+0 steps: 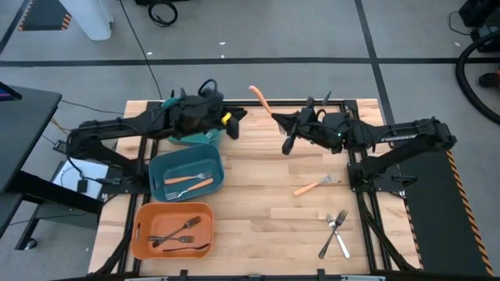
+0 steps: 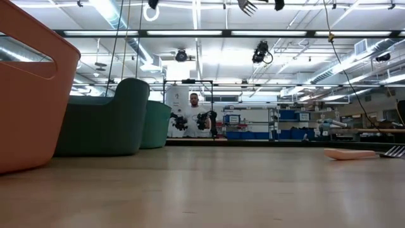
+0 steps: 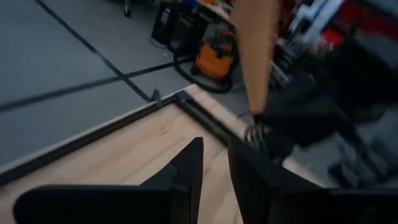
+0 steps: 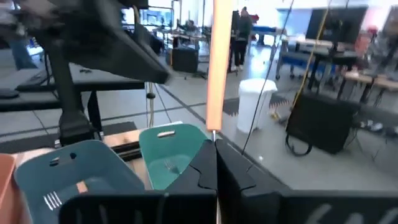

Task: Sort silverware by color (type)
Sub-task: Put the orange fork into the blue bin

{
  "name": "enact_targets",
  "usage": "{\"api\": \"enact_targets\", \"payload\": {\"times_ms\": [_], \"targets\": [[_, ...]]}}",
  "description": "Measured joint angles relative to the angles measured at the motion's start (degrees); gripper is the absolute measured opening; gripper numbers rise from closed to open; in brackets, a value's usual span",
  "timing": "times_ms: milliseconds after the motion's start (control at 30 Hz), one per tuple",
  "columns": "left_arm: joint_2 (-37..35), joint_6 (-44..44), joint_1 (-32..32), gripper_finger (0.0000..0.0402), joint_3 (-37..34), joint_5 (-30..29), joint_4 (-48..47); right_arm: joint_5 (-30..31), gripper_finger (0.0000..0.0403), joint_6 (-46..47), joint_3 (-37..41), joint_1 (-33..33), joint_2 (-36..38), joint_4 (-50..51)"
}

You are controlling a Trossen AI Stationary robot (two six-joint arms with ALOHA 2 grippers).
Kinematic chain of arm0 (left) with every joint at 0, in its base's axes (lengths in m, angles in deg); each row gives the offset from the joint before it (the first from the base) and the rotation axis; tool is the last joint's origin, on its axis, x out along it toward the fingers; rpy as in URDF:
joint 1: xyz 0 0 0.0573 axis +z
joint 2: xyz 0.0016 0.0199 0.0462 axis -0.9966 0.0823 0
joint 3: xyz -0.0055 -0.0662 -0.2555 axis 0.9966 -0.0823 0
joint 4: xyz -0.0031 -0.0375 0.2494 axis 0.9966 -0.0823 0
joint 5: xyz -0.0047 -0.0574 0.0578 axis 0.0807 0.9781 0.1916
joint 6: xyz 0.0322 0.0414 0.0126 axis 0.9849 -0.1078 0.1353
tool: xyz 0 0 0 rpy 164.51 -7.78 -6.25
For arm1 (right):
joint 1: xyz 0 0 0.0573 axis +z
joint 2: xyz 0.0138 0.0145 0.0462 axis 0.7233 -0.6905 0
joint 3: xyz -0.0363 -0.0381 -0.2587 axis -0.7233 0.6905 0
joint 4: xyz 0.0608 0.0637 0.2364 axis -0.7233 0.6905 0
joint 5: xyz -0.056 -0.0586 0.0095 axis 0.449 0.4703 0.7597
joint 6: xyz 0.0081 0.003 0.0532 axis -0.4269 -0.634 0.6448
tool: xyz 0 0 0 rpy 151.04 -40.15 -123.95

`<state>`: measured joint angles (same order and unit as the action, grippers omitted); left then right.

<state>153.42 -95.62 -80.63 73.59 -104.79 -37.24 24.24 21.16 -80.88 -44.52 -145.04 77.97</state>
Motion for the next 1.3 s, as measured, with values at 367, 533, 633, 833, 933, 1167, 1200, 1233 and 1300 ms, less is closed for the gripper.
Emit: {"api": "enact_targets", "payload": {"times_ms": [367,533,633,833,933,1167,1200,1233,1300], "targets": [[5.23,-6.41,5.3,0.0085,0.0,7.29,17.23,-3.39,0.0001,-2.75,0.0,-5.08,0.13,-2.85],[6.52,-5.83,6.39,0.0085,0.0,9.92,19.17,-5.0,0.0,-0.24,0.0,-6.38,0.11,-2.83],[7.35,-5.59,6.53,0.0085,0.0,9.98,20.11,-7.44,0.0,0.25,0.0,-6.92,0.11,-2.72],[7.61,-2.73,6.81,0.0085,-0.02,11.82,20.96,-10.06,0.0,2.26,0.0,-7.27,0.11,-2.42],[7.63,-0.11,6.81,0.0085,-0.02,12.88,22.11,-11.05,0.0,3.64,0.0,-7.29,0.11,-2.46],[7.62,3.83,6.79,0.0085,-0.02,16.34,23.55,-13.54,0.0,5.48,0.0,-7.27,0.11,-2.4],[7.62,4.14,6.79,0.0085,-0.02,16.55,23.51,-13.57,0.0,6.03,0.0,-7.24,0.11,-2.42],[7.61,4.17,6.79,0.0085,-0.02,16.63,23.4,-13.57,0.0,6.33,0.0,-7.24,0.11,-2.4],[7.61,4.07,6.81,0.0085,-0.02,16.91,23.09,-13.53,0.0,6.23,0.0,-7.27,0.11,-2.38]]}}
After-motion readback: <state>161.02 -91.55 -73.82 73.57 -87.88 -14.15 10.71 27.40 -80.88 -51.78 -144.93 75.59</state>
